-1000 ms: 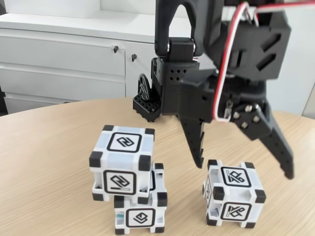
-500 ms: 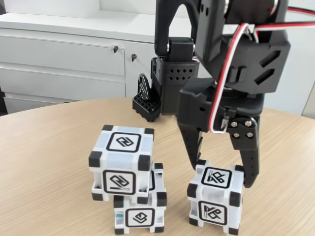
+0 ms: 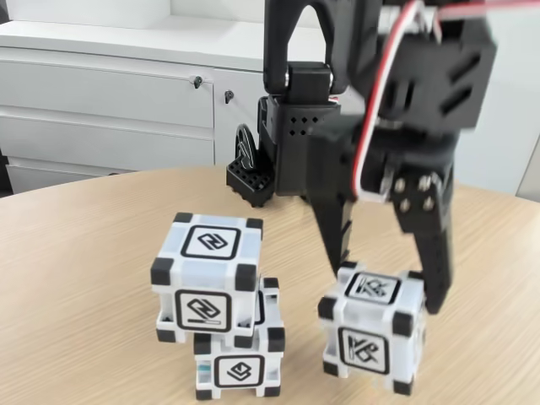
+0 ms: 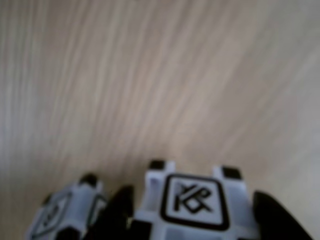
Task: Stack cubes from left to right.
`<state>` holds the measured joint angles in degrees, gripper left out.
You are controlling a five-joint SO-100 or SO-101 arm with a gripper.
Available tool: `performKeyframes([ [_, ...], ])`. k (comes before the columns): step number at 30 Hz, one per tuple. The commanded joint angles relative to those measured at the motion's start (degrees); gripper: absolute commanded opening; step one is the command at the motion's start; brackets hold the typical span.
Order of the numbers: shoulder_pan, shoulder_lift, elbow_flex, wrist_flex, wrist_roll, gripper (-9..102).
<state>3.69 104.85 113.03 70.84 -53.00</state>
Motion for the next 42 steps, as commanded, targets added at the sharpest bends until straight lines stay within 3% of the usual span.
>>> performKeyframes([
  [1,0.5,6.4,-1.1,0.0,3.2,0],
  [23,1.3,42.5,-1.5,0.0,12.0,0],
  [33,20.3,43.1,-1.5,0.0,15.6,0],
  [42,24.3,39.3,-0.5,0.2,23.6,0],
])
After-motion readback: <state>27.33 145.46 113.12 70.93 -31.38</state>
